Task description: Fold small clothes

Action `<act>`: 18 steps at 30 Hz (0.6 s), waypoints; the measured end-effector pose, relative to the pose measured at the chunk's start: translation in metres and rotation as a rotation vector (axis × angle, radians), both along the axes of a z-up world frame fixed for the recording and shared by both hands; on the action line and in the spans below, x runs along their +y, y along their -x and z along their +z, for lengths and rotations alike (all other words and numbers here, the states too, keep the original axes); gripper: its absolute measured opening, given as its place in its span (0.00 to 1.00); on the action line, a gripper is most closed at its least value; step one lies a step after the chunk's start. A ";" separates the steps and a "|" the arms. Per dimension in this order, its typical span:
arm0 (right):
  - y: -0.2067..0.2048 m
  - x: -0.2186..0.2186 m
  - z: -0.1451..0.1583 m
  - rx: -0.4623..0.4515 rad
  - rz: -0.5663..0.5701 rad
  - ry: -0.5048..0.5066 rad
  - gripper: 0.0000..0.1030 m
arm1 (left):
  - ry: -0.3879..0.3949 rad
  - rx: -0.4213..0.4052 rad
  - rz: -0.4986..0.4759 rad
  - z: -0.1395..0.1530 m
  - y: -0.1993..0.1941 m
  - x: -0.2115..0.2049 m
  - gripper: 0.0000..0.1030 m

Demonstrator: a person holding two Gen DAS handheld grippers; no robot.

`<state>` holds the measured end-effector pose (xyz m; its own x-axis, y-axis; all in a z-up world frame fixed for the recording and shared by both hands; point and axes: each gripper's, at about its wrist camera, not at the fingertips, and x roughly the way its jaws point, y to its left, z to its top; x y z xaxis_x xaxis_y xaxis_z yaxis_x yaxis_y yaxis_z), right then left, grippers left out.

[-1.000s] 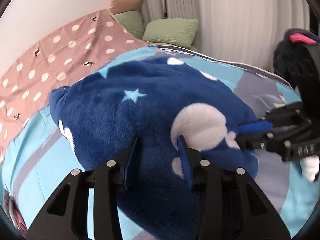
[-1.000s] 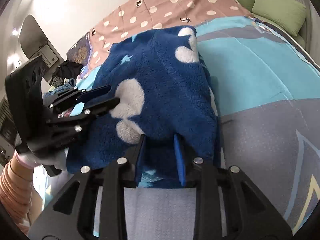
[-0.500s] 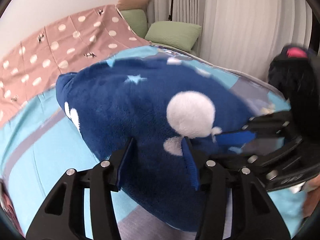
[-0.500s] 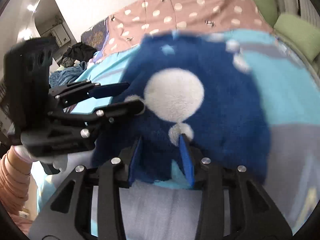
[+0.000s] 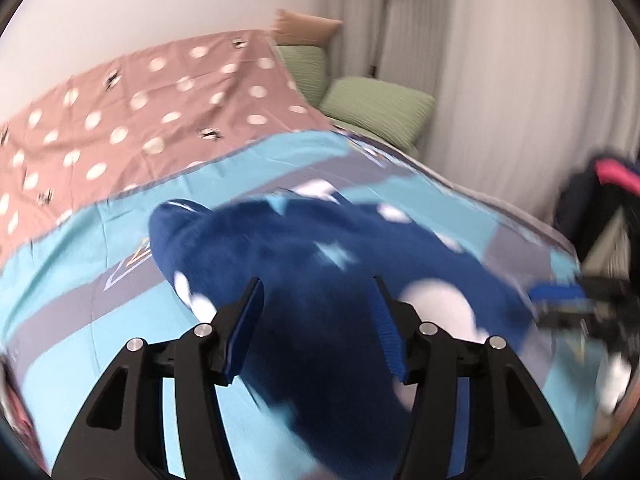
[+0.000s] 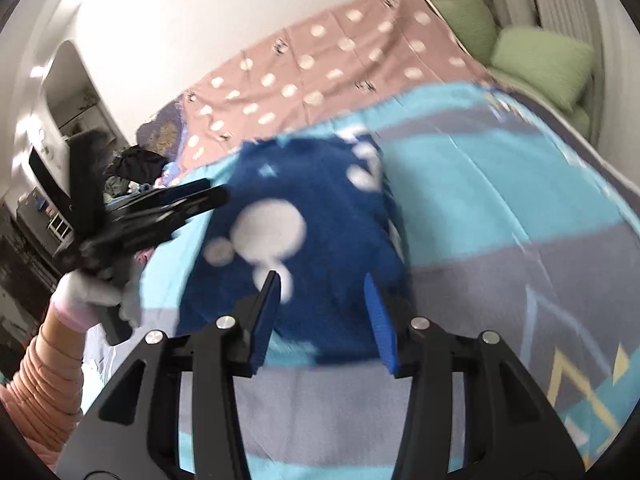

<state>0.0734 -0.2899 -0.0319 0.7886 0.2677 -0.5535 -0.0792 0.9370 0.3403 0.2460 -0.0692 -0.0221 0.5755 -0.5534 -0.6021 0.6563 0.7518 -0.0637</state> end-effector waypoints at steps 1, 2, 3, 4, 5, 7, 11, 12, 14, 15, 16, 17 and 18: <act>-0.010 0.006 0.003 -0.018 0.007 0.015 0.47 | 0.019 0.017 0.025 -0.001 -0.013 0.001 0.54; -0.018 0.013 0.004 -0.026 0.017 0.035 0.49 | 0.010 0.037 0.053 -0.010 -0.029 -0.002 0.54; -0.028 0.017 0.001 -0.011 0.019 0.057 0.54 | -0.044 0.055 0.076 -0.023 -0.041 -0.007 0.54; -0.047 0.023 -0.013 0.065 0.009 0.103 0.55 | -0.124 0.069 0.076 -0.041 -0.053 -0.016 0.58; -0.061 0.025 -0.029 0.127 0.013 0.117 0.55 | -0.164 0.036 0.050 -0.057 -0.054 -0.022 0.59; -0.066 0.024 -0.048 0.114 -0.013 0.115 0.55 | -0.123 0.028 0.063 -0.060 -0.054 -0.021 0.59; -0.059 0.032 -0.043 0.105 -0.013 0.192 0.55 | -0.181 0.011 0.068 -0.056 -0.050 -0.024 0.59; -0.059 0.031 -0.043 0.105 -0.014 0.187 0.55 | -0.175 0.016 0.071 -0.056 -0.050 -0.023 0.59; -0.057 0.028 -0.043 0.111 -0.026 0.167 0.55 | -0.166 0.010 0.078 -0.056 -0.050 -0.020 0.59; -0.057 0.029 -0.042 0.111 -0.030 0.168 0.55 | -0.160 0.010 0.082 -0.057 -0.049 -0.020 0.59; -0.055 0.029 -0.042 0.108 -0.035 0.175 0.55 | -0.157 0.009 0.084 -0.057 -0.048 -0.020 0.59; -0.054 0.031 -0.042 0.106 -0.038 0.186 0.55 | -0.158 0.009 0.086 -0.057 -0.048 -0.022 0.59; -0.054 0.032 -0.042 0.105 -0.039 0.196 0.55 | -0.161 0.011 0.087 -0.057 -0.048 -0.022 0.59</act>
<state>0.1272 -0.2579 -0.0739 0.7314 0.1173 -0.6718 -0.0151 0.9876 0.1560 0.2940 -0.0917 -0.0788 0.6098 -0.3981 -0.6853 0.5887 0.8065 0.0553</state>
